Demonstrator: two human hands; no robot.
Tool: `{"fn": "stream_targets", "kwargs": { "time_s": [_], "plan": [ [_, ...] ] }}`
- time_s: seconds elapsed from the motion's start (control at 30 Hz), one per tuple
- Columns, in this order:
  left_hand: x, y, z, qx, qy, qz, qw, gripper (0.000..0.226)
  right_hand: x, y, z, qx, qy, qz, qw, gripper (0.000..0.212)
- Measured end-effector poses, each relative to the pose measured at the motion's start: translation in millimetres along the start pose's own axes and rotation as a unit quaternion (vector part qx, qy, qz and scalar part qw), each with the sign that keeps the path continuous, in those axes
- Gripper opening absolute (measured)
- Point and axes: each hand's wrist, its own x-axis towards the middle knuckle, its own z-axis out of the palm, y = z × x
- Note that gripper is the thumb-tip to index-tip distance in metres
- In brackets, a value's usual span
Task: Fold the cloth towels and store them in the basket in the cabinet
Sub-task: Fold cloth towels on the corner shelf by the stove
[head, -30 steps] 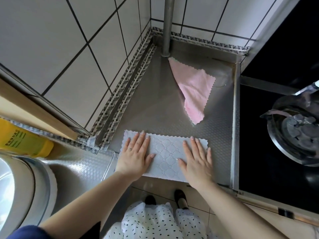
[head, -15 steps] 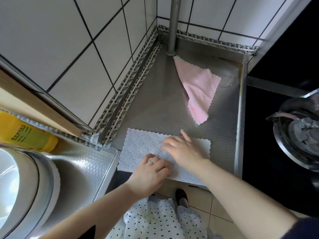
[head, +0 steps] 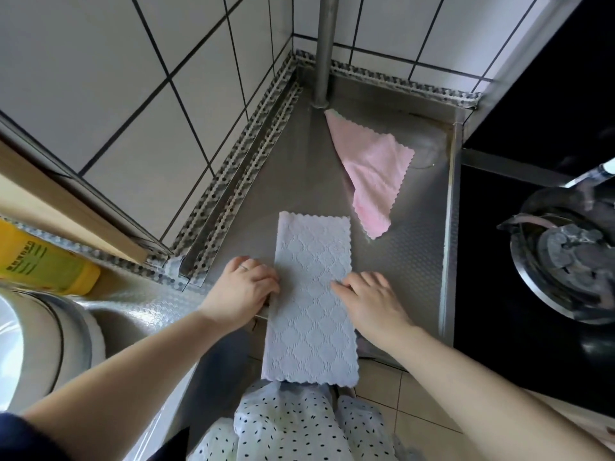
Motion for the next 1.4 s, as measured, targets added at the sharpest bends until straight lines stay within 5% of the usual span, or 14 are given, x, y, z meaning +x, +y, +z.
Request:
{"fn": "stream_targets", "kwargs": {
  "time_s": [0.13, 0.3, 0.47, 0.63, 0.7, 0.83, 0.93, 1.4],
  "plan": [
    [-16, -1, 1, -0.016, -0.045, 0.082, 0.995, 0.045, -27, 14, -1, 0.049, -0.034, -0.054, 0.997, 0.054],
    [-36, 0, 6, 0.043, -0.175, 0.135, 0.974, 0.081, -53, 23, -8, 0.037, -0.177, -0.155, 0.971, 0.076],
    [-40, 13, 21, 0.040, -0.105, 0.091, 0.989, 0.086, -58, 6, 7, 0.003, -0.124, -0.139, 0.983, 0.088],
    [-35, 13, 16, -0.101, 0.010, 0.049, 0.994, 0.038, -48, 4, 5, 0.177, -0.031, -0.040, 0.983, 0.045],
    [-33, 14, 10, -0.144, 0.041, 0.026, 0.988, 0.042, -39, 0, -3, 0.268, -0.013, 0.039, 0.962, 0.027],
    [-17, 22, -6, -0.265, 0.035, -0.168, 0.949, 0.066, -9, -8, -24, 0.356, -0.008, 0.243, 0.902, 0.036],
    [4, 30, -13, -0.350, 0.038, -0.290, 0.890, 0.038, 18, -8, -28, 0.424, -0.006, 0.324, 0.846, 0.036],
    [65, 11, -4, -0.287, -0.050, -0.423, 0.858, 0.032, 84, 25, -5, 0.310, -0.139, 0.413, 0.845, 0.040]
  ]
}}
